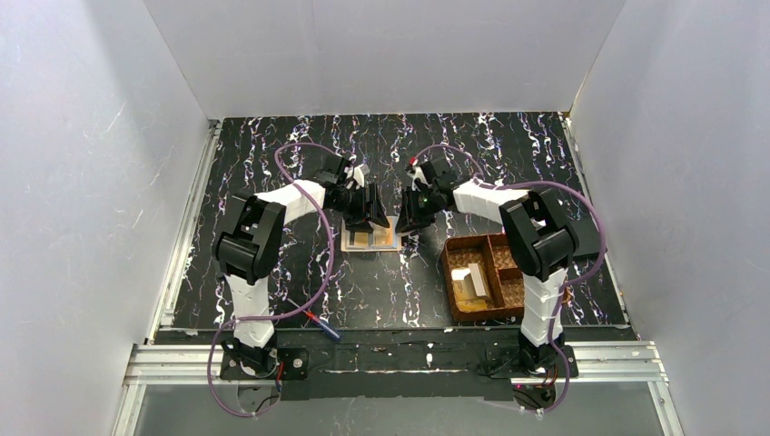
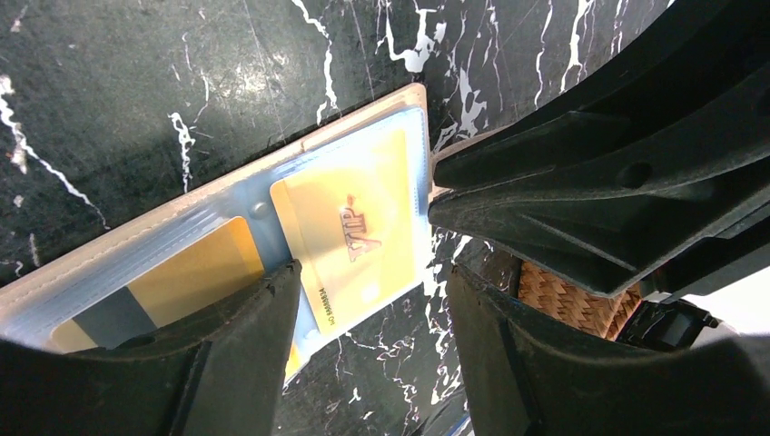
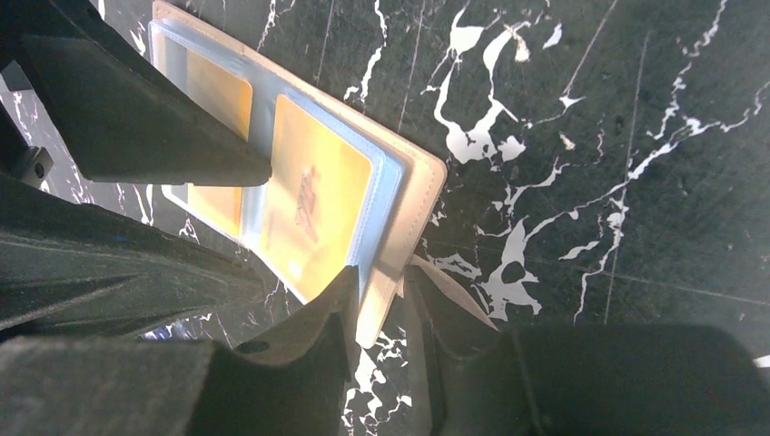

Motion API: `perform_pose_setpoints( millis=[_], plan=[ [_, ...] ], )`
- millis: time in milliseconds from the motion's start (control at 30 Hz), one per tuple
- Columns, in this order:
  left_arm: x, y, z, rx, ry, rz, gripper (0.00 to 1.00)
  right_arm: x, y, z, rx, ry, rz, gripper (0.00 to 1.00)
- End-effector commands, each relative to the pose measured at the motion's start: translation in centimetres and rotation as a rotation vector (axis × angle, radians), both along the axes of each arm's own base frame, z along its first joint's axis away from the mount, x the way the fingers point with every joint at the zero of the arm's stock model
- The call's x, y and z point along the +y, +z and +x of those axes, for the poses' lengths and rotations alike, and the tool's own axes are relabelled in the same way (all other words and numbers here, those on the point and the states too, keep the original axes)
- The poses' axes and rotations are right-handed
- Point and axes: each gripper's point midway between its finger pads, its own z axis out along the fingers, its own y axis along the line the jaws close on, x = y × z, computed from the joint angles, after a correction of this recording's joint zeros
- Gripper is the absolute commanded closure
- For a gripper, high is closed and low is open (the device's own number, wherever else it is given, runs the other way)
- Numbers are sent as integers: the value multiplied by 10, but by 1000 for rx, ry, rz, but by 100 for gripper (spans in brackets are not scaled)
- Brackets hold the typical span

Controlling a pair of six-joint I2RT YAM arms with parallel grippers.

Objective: Put the credit cards into the card holder
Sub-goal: Insert the credit card into the card holder.

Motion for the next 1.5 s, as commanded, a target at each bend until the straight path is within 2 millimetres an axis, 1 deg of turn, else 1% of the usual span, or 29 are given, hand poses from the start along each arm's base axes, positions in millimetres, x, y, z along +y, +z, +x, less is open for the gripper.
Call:
perform_pose_setpoints(
  millis=[0, 100, 200, 233, 300, 400, 533, 667, 767, 800, 933, 1033, 1100, 1133, 1233, 1333, 1433, 1467],
  plan=[
    [-4, 11, -4, -14, -14, -35, 41, -1, 30, 5, -35, -33, 75, 66],
    [-3, 3, -8, 11, -9, -22, 44, -6, 42, 8, -20, -90, 140, 63],
    [4, -12, -12, 46, 8, 22, 60, -10, 52, 7, -10, -129, 201, 61],
    [6, -16, -15, 58, 8, 35, 62, -11, 54, 7, -12, -134, 209, 61],
    [9, -22, -17, 68, 10, 46, 68, -10, 55, 6, -3, -125, 224, 60],
    [12, -29, -19, 86, 16, 69, 73, -5, 50, 0, 44, -106, 249, 60],
    [22, -38, -24, 109, 19, 133, 81, 0, 52, 1, 38, -97, 288, 61],
    [31, -50, -30, 152, 23, 195, 87, 7, 47, -5, 75, -68, 307, 67],
    [36, -58, -35, 188, 30, 229, 95, 6, 40, -8, 86, -70, 292, 67],
    [39, -60, -37, 196, 35, 243, 96, 4, 37, -9, 91, -71, 285, 67],
    [45, -65, -41, 210, 42, 283, 100, 0, 24, -15, 115, -71, 255, 66],
    [50, -69, -45, 226, 44, 309, 100, -1, 17, -17, 123, -69, 244, 65],
    [50, -69, -47, 230, 41, 306, 100, -1, 12, -18, 134, -68, 239, 64],
    [48, -67, -47, 223, 37, 292, 99, -1, 10, -19, 137, -65, 238, 64],
    [42, -52, -42, 172, 32, 244, 90, -1, 9, -19, 133, -60, 232, 64],
    [32, -22, -31, 105, 24, 181, 82, -2, 10, -20, 121, -51, 225, 64],
    [20, 18, -18, 21, 18, 104, 72, -2, 13, -20, 112, -43, 225, 64],
    [16, 31, -14, -6, 16, 82, 70, -2, 14, -20, 110, -41, 223, 64]
  ],
)
